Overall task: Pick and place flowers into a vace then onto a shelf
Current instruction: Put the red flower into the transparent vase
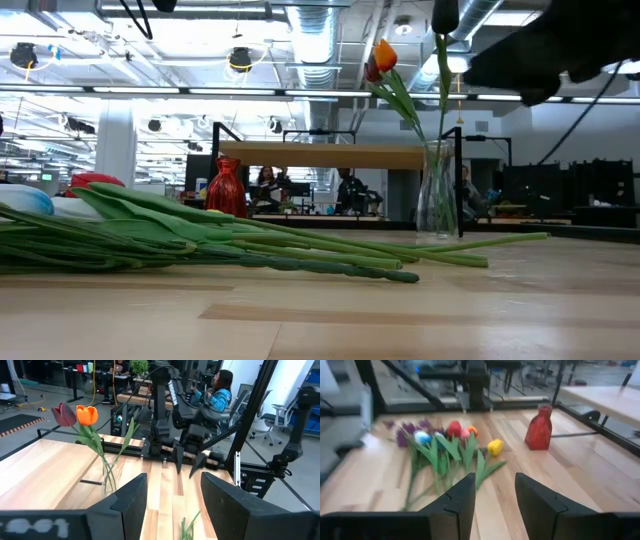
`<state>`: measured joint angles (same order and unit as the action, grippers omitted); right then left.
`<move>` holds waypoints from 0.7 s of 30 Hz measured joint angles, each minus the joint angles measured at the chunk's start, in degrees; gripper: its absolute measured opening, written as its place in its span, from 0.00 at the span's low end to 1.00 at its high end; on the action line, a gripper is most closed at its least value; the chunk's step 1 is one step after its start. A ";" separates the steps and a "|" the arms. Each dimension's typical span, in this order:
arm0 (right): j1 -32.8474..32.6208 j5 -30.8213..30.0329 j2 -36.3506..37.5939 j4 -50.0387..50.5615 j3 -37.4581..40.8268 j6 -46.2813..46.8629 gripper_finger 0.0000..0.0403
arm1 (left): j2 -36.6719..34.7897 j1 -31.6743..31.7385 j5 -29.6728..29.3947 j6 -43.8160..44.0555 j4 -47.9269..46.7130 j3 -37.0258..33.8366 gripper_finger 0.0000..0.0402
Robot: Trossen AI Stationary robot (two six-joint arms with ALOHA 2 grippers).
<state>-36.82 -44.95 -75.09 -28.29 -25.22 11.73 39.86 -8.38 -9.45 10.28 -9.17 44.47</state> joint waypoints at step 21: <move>11.36 12.54 -34.06 1.31 -26.44 -0.17 0.33 | 0.00 -0.02 0.02 0.07 -0.51 0.00 0.44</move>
<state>-25.46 -32.41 -109.16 -26.98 -51.65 11.55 39.86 -8.40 -9.44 10.35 -9.67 44.47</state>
